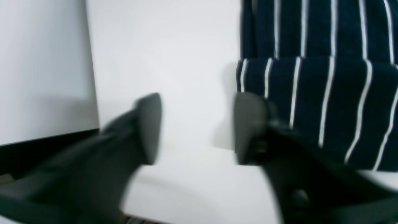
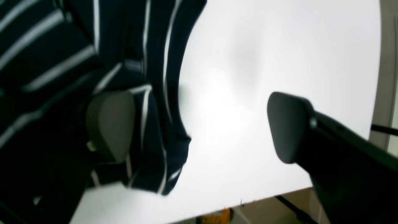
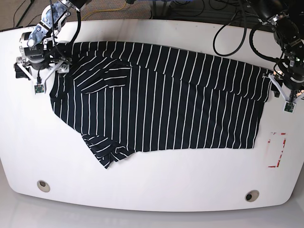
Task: Layout the t-shirt on the table in an organized manner, then fold the t-shirt properly
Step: 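Open both grippers and release the shirt hem, then regrasp the shirt hem edge with both grippers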
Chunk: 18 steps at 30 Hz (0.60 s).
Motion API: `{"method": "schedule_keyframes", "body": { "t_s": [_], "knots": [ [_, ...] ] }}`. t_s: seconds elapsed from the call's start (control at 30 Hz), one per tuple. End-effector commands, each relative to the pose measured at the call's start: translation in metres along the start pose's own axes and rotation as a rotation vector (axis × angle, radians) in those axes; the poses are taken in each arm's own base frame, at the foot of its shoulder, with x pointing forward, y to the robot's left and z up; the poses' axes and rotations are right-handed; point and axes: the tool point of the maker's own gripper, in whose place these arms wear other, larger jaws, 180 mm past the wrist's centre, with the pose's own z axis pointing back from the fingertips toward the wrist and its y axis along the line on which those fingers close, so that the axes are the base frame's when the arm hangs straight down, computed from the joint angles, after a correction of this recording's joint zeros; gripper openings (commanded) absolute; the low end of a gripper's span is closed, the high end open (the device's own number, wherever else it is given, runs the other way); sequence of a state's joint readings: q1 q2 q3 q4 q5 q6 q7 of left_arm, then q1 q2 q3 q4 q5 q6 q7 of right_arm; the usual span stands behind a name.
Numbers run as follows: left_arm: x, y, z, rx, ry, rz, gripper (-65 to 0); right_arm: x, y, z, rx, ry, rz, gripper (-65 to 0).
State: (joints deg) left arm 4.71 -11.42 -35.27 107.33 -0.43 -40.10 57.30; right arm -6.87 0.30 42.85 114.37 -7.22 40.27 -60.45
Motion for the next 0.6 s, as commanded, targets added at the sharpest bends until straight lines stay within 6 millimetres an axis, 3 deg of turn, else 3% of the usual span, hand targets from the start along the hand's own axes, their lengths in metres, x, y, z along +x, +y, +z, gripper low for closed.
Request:
{"method": "schedule_keyframes", "body": {
  "t_s": [0.0,0.13,0.27,0.47,0.57],
  "knots": [
    [0.012,0.0,0.003,0.002,-0.056,0.001,-41.1,0.014,-0.022,0.009,-0.059,-0.056,-0.024,0.0],
    [0.01,0.001,0.003,0.004,-0.053,0.003,-40.8,0.012,-0.047,0.015,-0.12,-0.052,-0.029,0.0],
    [0.009,0.002,0.003,0.005,-0.05,0.002,-40.8,0.003,-0.058,0.019,-0.146,-0.028,-0.003,0.0],
    [0.005,0.017,0.007,0.04,-0.046,0.02,-40.8,-0.007,-0.055,0.019,-0.133,-0.011,-0.004,0.0],
    [-0.002,0.018,0.002,0.033,-0.03,0.043,-40.8,-0.007,-0.039,0.016,-0.086,-0.026,-0.038,0.0]
  ]
}}
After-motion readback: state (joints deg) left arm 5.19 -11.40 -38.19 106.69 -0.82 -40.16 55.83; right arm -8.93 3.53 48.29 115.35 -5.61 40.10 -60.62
